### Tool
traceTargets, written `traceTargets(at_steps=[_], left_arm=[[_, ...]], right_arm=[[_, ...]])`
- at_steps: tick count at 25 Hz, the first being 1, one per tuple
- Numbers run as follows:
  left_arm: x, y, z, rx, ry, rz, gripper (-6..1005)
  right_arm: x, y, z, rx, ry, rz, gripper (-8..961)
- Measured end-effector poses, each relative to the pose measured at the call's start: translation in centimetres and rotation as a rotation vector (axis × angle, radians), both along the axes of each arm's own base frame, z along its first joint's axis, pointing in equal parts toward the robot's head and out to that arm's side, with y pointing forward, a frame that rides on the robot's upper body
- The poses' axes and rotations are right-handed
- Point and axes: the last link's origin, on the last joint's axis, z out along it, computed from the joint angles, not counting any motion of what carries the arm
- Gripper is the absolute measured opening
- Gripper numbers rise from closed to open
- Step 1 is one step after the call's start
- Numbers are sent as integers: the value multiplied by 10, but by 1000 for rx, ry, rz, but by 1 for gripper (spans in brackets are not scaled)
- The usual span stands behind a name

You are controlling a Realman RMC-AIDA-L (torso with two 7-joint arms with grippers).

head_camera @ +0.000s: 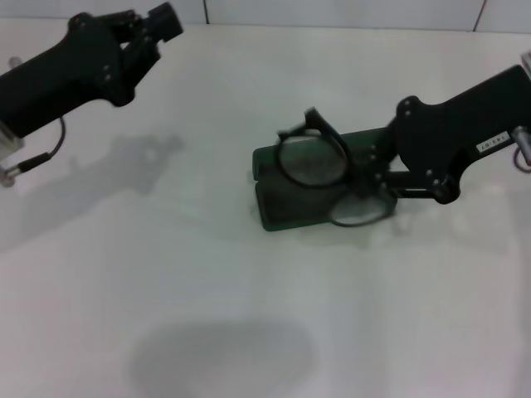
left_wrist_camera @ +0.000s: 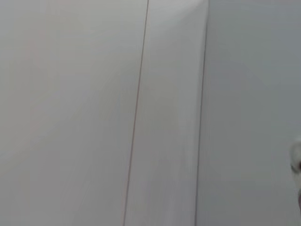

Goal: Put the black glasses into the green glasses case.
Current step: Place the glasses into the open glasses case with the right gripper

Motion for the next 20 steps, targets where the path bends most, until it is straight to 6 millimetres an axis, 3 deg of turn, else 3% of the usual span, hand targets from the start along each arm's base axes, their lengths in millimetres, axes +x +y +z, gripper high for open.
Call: traceTargets(at_steps=[5, 10, 14, 20], left_arm=[[-21, -26, 4, 23, 3, 38, 49], [-35, -49, -8, 50, 17, 61, 49], [-40, -58, -17, 13, 54, 60, 49], [-52, -73, -28, -29, 132, 61, 49]], right_arm=[[-43, 15, -21, -23, -345, 40, 50], [-73, 14, -51, -31, -600, 158, 51], [-77, 11, -71, 24, -762, 242, 52], [-76, 11, -84, 75, -816, 300, 54]])
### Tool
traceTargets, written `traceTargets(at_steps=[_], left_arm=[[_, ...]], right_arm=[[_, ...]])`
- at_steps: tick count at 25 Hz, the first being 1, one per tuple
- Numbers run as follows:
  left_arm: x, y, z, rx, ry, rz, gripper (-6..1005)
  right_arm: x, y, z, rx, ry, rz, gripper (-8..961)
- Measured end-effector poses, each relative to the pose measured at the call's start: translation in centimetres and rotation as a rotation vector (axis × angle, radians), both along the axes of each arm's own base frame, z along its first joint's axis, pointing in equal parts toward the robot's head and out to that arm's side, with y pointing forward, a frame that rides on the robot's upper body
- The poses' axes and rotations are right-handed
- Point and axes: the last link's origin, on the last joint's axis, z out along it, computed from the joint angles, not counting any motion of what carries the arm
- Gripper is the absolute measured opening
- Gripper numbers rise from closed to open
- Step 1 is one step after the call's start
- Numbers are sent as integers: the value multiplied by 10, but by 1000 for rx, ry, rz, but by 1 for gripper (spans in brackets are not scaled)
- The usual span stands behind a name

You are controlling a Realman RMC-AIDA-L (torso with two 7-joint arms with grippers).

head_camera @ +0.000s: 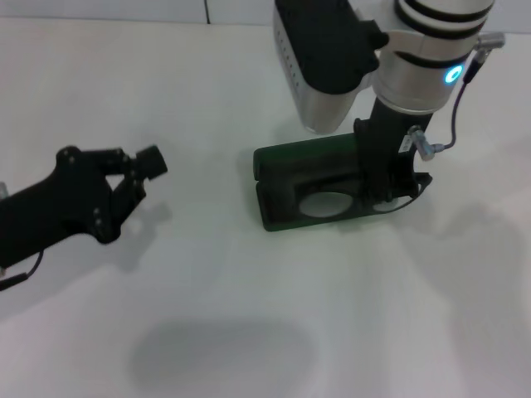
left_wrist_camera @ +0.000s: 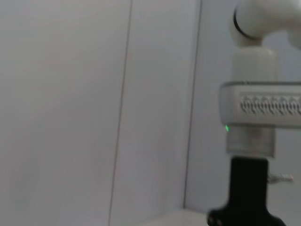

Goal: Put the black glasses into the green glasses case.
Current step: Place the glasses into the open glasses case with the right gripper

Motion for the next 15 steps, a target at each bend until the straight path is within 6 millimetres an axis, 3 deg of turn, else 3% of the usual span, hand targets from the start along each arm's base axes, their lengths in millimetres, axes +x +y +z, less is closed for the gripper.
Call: traceTargets(at_steps=[8, 15], left_arm=[[-3, -19, -6, -152, 99, -101, 49], [1, -23, -18, -195, 102, -128, 49]], right_arm=[[1, 1, -17, 12, -1, 116, 56], [5, 2, -27, 21, -12, 178, 57]])
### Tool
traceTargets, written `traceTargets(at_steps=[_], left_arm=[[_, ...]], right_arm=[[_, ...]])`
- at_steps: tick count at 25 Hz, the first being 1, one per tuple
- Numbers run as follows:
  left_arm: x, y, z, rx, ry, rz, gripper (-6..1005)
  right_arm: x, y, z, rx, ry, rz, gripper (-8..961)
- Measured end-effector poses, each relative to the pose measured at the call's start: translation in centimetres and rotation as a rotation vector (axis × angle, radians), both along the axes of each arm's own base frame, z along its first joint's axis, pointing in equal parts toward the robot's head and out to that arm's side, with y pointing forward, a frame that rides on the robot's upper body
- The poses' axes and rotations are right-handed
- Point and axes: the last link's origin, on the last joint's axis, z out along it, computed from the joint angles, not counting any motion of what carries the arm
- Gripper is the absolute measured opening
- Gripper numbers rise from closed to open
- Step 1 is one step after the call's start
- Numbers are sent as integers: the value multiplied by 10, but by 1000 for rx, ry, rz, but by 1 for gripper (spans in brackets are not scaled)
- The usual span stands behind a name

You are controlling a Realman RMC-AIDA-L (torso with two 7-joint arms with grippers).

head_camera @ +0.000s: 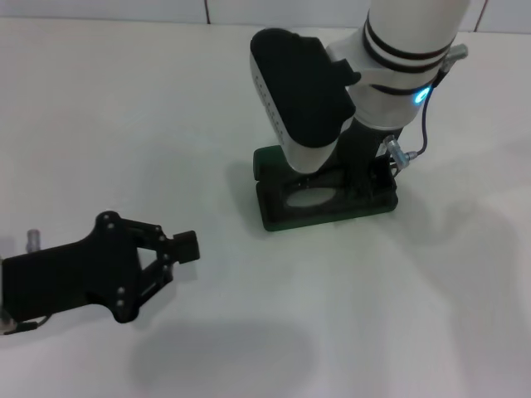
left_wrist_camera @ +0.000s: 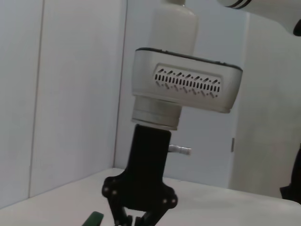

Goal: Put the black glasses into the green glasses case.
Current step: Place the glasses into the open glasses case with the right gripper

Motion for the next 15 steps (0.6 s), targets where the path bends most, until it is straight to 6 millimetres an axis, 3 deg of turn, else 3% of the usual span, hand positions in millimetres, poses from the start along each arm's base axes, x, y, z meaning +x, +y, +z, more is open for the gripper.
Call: traceTargets(at_steps=[15], left_arm=[[7, -1, -18, -63, 0, -14, 50]], right_arm=[[13, -3, -10, -5, 7, 16, 61]])
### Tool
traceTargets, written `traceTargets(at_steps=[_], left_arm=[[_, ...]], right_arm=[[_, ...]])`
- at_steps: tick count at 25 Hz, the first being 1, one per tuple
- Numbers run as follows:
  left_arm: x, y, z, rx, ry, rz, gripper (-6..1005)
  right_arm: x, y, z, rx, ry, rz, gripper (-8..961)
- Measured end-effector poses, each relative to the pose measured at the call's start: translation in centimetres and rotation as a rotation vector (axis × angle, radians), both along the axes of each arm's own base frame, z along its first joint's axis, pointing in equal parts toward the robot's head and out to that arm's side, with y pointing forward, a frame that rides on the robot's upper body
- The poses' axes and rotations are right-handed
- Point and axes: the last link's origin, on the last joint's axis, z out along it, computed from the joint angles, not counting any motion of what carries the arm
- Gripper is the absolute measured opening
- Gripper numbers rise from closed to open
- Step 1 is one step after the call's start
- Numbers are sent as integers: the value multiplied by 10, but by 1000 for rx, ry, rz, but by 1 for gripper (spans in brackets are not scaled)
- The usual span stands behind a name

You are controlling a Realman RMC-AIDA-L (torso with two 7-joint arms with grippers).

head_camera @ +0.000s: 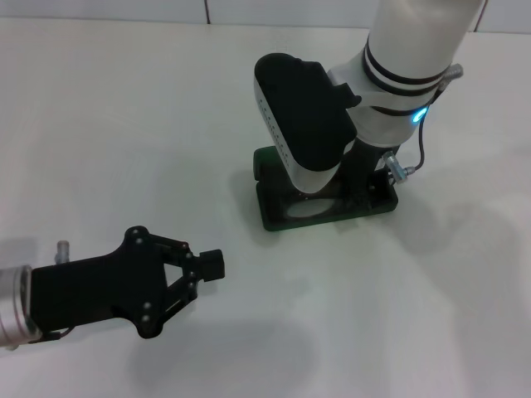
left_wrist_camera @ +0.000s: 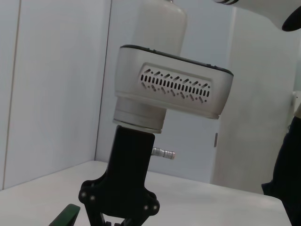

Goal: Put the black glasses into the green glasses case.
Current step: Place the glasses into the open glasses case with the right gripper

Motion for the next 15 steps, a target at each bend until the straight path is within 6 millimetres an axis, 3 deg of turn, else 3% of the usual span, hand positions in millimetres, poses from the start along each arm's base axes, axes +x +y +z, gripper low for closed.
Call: traceTargets(at_steps=[15], left_arm=[[1, 2, -8, 12, 9, -10, 50]], right_arm=[[-1, -1, -1, 31, 0, -36, 65]])
